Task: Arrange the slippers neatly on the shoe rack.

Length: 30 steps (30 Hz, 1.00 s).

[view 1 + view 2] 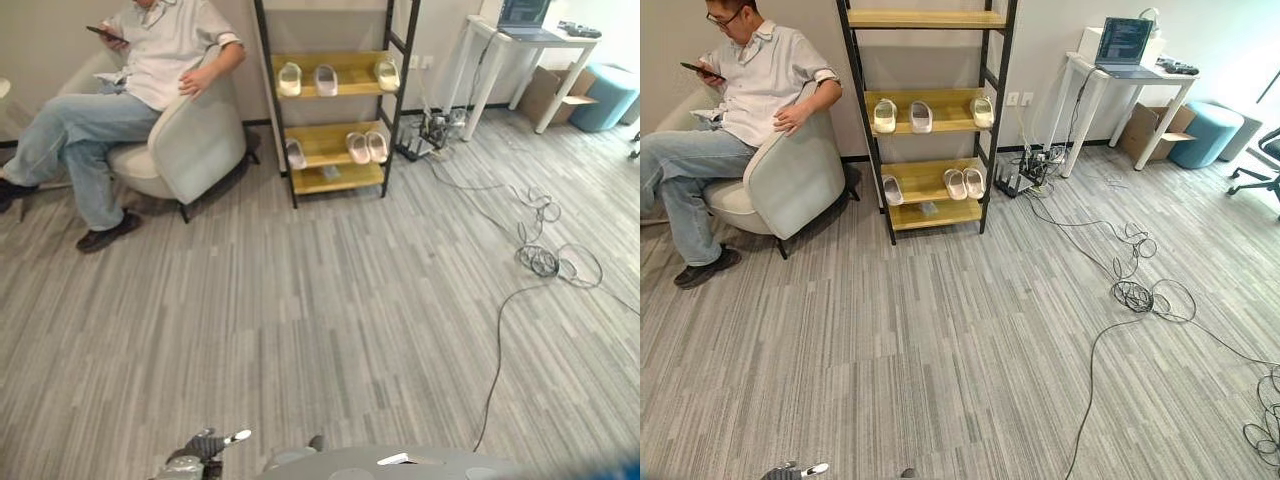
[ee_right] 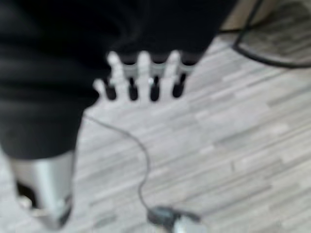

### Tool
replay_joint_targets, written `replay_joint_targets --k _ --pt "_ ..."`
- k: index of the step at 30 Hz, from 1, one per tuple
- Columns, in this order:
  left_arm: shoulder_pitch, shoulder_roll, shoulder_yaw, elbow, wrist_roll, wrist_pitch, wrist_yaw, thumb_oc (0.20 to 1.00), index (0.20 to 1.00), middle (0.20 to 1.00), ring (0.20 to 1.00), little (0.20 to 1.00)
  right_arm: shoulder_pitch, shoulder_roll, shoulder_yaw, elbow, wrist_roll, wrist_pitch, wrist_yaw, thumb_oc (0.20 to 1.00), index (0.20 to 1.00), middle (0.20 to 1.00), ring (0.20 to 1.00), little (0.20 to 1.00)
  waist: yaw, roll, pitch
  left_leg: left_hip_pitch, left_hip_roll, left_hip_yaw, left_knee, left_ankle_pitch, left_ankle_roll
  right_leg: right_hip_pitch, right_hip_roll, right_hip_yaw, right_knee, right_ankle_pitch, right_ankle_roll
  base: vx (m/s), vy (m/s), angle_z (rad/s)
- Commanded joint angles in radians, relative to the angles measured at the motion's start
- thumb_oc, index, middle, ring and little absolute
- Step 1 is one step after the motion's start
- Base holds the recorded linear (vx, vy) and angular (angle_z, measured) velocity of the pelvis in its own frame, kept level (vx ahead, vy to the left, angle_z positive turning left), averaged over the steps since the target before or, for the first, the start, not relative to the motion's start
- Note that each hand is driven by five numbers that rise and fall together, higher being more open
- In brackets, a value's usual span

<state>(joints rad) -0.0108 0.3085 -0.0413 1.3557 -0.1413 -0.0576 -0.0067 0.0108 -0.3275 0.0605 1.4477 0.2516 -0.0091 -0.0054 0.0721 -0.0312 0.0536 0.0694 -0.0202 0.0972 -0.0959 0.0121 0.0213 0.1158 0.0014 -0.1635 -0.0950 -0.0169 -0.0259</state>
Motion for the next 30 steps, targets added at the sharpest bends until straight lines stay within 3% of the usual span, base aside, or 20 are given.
replay_joint_targets --k 1,10,17,19,20,21,22,23,24,25,26,27,29,30 --pt "-0.048 -0.052 -0.087 0.051 0.027 -0.028 -0.009 1.0 1.0 1.0 1.0 1.0 -0.018 -0.003 0.014 0.028 0.008 -0.021 -0.005 1.0 1.0 1.0 1.0 1.0 0.027 0.039 -0.01 0.041 0.056 -0.028 0.009 -0.065 -0.083 0.022 -0.124 0.03 0.008 -0.024 0.175 0.0 0.0 0.0" --pt "-0.071 -0.054 -0.134 0.041 0.068 -0.023 -0.001 1.0 1.0 1.0 1.0 1.0 -0.017 0.009 0.036 0.004 -0.002 -0.021 -0.006 1.0 1.0 1.0 1.0 1.0 0.016 0.041 0.007 0.042 0.065 -0.029 0.009 -0.062 -0.091 0.022 -0.115 0.032 0.008 -0.028 0.168 0.0 -0.057 0.0" --pt "-0.093 -0.049 -0.159 0.023 0.067 -0.027 0.005 1.0 1.0 1.0 1.0 1.0 -0.037 -0.001 0.043 -0.002 0.004 -0.021 -0.008 1.0 1.0 1.0 1.0 1.0 0.005 0.056 0.03 0.061 0.109 -0.006 0.009 -0.043 -0.107 0.005 -0.086 0.067 0.043 -0.043 0.142 -0.01 -0.127 -0.03" --pt "-0.101 -0.048 -0.165 0.014 0.057 -0.03 0.003 1.0 1.0 1.0 1.0 1.0 -0.045 0.004 0.048 0.006 0.007 -0.022 -0.003 1.0 1.0 1.0 1.0 1.0 0.005 0.058 0.056 0.017 0.154 0.009 0.128 -0.055 -0.126 -0.029 -0.061 0.108 0.114 -0.075 0.114 -0.04 -0.283 -0.25" --pt "-0.108 -0.054 -0.184 -0.007 0.059 -0.035 0.003 1.0 1.0 1.0 1.0 1.0 -0.046 0.011 0.059 0.017 -0.002 -0.019 0.001 1.0 1.0 1.0 1.0 1.0 0.007 0.057 0.087 -0.041 0.185 0.008 0.25 -0.038 -0.134 -0.04 -0.044 0.122 0.157 -0.094 0.091 -0.02 -0.234 -0.54" --pt "-0.108 -0.054 -0.184 -0.007 0.059 -0.035 0.003 1.0 1.0 1.0 1.0 1.0 -0.047 0.011 0.059 0.018 -0.002 -0.019 0.001 1.0 1.0 1.0 1.0 1.0 0.006 0.058 0.086 -0.046 0.186 0.007 0.256 -0.04 -0.135 -0.043 -0.043 0.121 0.159 -0.095 0.09 -0.01 -0.334 -0.5" --pt "-0.114 -0.055 -0.203 -0.02 0.067 -0.036 0.01 1.0 1.0 1.0 1.0 1.0 -0.044 0.015 0.071 0.026 -0.017 -0.014 0.0 1.0 1.0 1.0 1.0 1.0 0.01 0.058 0.112 -0.14 0.22 -0.009 0.404 0.062 -0.141 -0.046 -0.031 0.122 0.183 -0.106 0.065 0.0 -0.179 -0.41" --pt "-0.114 -0.055 -0.203 -0.02 0.067 -0.036 0.01 1.0 1.0 1.0 1.0 1.0 -0.044 0.015 0.071 0.026 -0.017 -0.014 0.0 1.0 1.0 1.0 1.0 1.0 0.007 0.059 0.11 -0.147 0.222 -0.014 0.41 0.061 -0.143 -0.05 -0.029 0.119 0.185 -0.107 0.064 0.02 -0.262 -0.26" --pt "-0.124 -0.056 -0.215 -0.029 0.072 -0.037 0.014 1.0 1.0 1.0 1.0 1.0 -0.04 0.015 0.071 0.026 -0.02 -0.013 0.001 1.0 1.0 1.0 1.0 1.0 0.0 0.061 0.119 -0.193 0.237 -0.016 0.477 0.115 -0.139 -0.056 -0.022 0.114 0.199 -0.115 0.053 0.08 -0.2 -0.21" --pt "-0.129 -0.059 -0.23 -0.041 0.079 -0.036 0.019 1.0 1.0 1.0 1.0 1.0 -0.041 0.011 0.052 0.027 0.015 -0.011 -0.003 1.0 1.0 1.0 1.0 1.0 -0.016 0.057 0.124 -0.246 0.244 0.027 0.546 0.126 -0.115 -0.064 -0.023 0.119 0.216 -0.129 0.034 0.08 -0.194 -0.13" --pt "-0.129 -0.059 -0.231 -0.041 0.079 -0.036 0.019 1.0 1.0 1.0 1.0 1.0 -0.041 0.011 0.052 0.027 0.015 -0.011 -0.003 1.0 1.0 1.0 1.0 1.0 -0.015 0.057 0.123 -0.248 0.244 0.027 0.549 0.124 -0.114 -0.066 -0.023 0.12 0.218 -0.13 0.034 0.12 -0.121 -0.03" --pt "-0.124 -0.063 -0.233 -0.04 0.078 -0.037 0.02 1.0 1.0 1.0 1.0 1.0 -0.039 0.002 0.036 0.027 0.04 -0.016 -0.002 1.0 1.0 1.0 1.0 1.0 -0.014 0.057 0.128 -0.267 0.212 0.033 0.555 0.084 -0.102 -0.066 -0.025 0.128 0.234 -0.14 0.032 0.12 -0.007 -0.03" --pt "-0.11 -0.073 -0.232 -0.03 0.08 -0.039 0.014 1.0 1.0 1.0 1.0 1.0 -0.034 -0.019 0.021 0.024 0.046 -0.025 0.002 1.0 1.0 1.0 1.0 1.0 0.001 0.059 0.12 -0.308 0.107 0.041 0.476 0.0 -0.065 -0.047 -0.025 0.144 0.218 -0.153 0.042 0.26 -0.007 -0.14" --pt "-0.099 -0.077 -0.228 -0.023 0.085 -0.04 0.01 1.0 1.0 1.0 1.0 1.0 -0.034 -0.023 0.025 0.022 0.037 -0.026 0.003 1.0 1.0 1.0 1.0 1.0 0.012 0.065 0.114 -0.315 0.072 0.049 0.42 -0.006 -0.056 -0.029 -0.018 0.151 0.207 -0.161 0.048 0.47 0.001 -0.13"
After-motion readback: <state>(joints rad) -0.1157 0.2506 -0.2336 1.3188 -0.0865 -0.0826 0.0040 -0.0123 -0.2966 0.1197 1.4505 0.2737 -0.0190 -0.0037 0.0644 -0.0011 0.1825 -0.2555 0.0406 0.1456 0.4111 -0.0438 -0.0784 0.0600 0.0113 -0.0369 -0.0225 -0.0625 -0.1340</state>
